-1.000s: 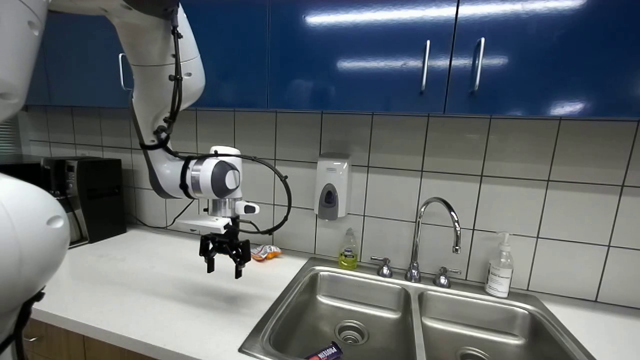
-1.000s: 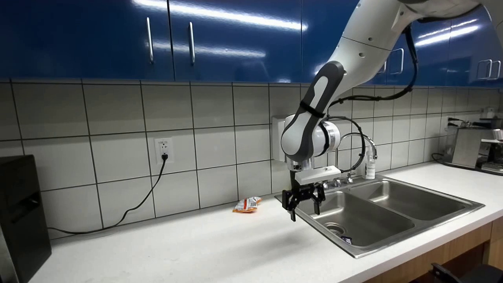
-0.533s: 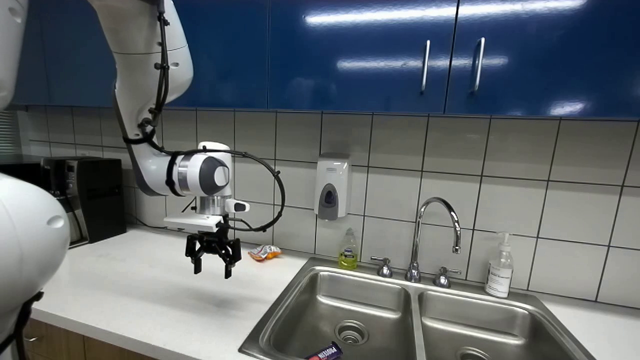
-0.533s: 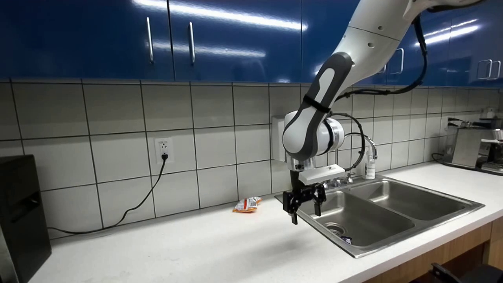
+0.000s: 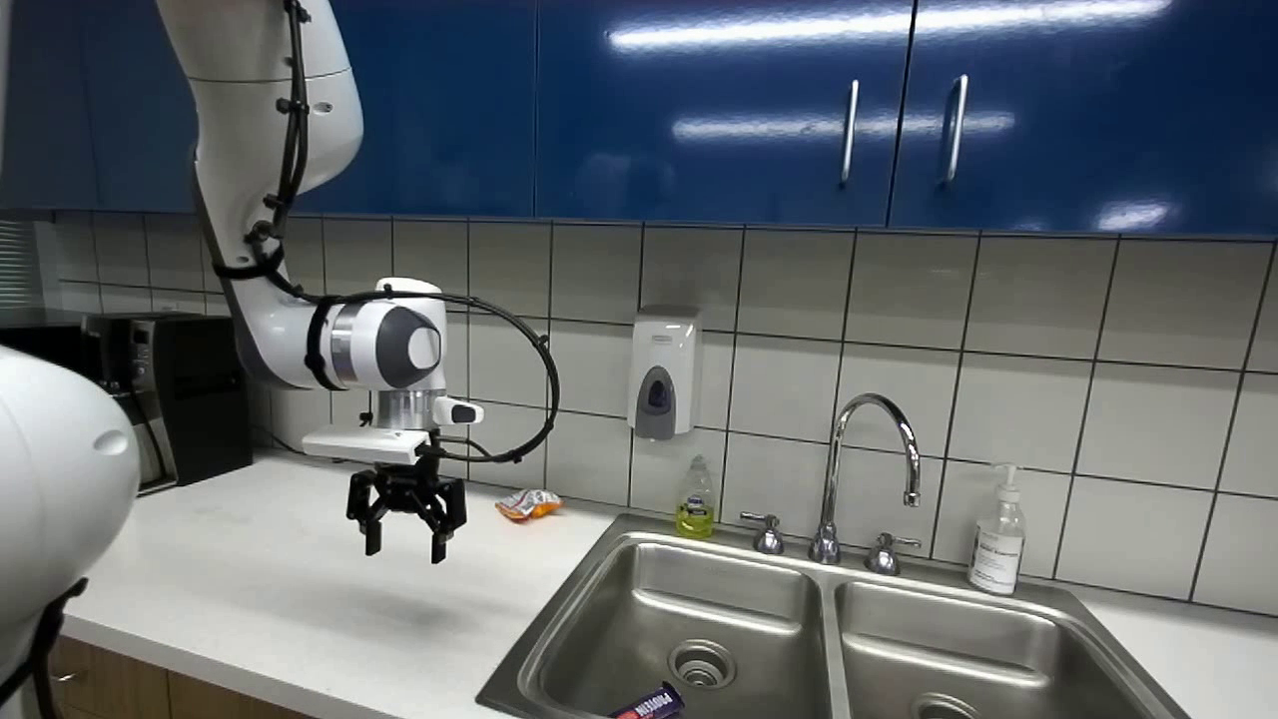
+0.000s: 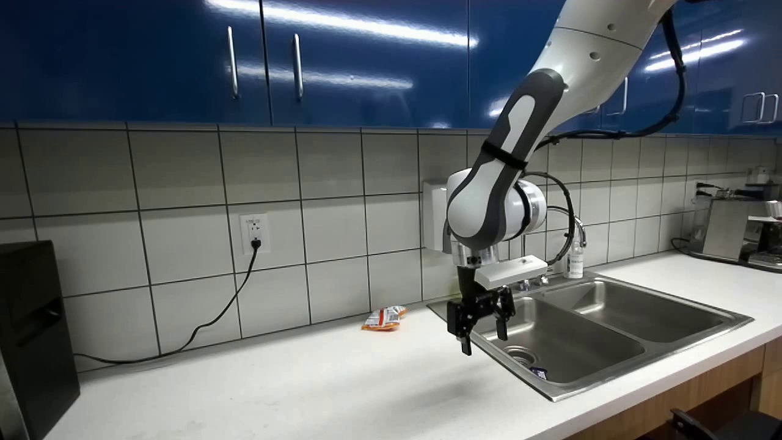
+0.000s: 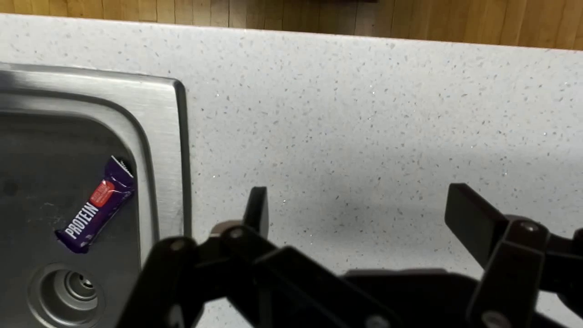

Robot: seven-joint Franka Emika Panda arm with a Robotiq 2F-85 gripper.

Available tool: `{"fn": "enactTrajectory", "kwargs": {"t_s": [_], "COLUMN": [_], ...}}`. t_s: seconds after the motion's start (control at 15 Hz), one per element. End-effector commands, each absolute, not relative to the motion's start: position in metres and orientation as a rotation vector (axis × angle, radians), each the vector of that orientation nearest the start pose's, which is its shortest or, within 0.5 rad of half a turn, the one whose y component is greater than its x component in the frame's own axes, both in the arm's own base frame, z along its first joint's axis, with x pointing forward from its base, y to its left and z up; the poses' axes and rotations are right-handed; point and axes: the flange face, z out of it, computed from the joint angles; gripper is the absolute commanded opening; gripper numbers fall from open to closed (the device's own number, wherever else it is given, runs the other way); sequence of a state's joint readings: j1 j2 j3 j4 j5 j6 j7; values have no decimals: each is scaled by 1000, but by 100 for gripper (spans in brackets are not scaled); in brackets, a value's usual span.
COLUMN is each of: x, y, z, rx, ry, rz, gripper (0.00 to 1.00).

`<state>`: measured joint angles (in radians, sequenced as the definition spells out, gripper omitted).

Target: Move the chocolate bar to the sink

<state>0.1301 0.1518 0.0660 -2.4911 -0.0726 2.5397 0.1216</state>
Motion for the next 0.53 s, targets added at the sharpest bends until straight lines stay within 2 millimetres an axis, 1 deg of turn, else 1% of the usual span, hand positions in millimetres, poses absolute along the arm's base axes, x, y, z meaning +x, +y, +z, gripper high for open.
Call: {"fn": "enactTrajectory", "kwargs": {"t_s": [0.0, 0.07, 0.13, 0.47], "x": [438, 436, 447, 443], "y": [93, 93, 92, 92], "z": [229, 229, 220, 220], "rx": [-3175, -3176, -3173, -3173], "ry": [-278, -284, -233, -242], "rz": [164, 175, 166, 171], "gripper": [100, 100, 100, 100]}}
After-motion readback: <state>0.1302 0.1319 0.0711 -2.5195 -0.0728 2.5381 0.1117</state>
